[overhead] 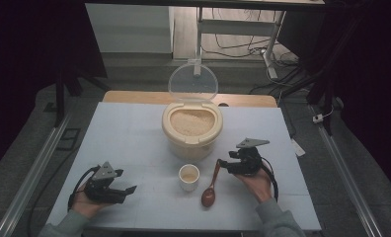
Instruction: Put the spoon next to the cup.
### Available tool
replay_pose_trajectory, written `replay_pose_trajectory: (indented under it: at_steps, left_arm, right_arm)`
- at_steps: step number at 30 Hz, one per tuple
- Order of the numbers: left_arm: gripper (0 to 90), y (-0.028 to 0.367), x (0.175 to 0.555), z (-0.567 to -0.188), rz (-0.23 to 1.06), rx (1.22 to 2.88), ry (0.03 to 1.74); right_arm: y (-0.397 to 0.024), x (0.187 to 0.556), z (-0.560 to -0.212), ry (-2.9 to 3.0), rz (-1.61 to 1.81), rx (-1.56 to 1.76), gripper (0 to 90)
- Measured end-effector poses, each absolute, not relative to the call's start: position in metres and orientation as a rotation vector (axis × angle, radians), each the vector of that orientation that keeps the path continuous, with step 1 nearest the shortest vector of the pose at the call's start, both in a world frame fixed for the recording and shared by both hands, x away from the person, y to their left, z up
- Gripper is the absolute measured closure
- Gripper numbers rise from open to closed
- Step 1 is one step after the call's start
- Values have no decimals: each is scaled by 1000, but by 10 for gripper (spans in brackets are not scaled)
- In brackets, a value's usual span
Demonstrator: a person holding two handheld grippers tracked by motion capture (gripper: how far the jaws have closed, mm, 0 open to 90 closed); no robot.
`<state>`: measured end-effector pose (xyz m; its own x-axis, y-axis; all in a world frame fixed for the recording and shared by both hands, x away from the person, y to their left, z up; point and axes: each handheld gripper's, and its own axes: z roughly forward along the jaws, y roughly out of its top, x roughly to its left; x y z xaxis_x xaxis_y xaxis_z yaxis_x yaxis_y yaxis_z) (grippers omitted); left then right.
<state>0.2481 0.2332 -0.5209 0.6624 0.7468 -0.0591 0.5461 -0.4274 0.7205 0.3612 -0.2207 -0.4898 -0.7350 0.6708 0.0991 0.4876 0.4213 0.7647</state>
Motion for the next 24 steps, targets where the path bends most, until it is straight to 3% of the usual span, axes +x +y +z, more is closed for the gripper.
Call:
replay_pose_trajectory:
  at_steps: [16,24]
  left_arm:
    - [198,234,248,-519,345,2105,1013]
    - [197,234,247,-518,351,2099,1017]
  right_arm:
    - [-282,320,-485,2408,1303,897,422]
    - [-289,316,-488,2410,1272,871,425]
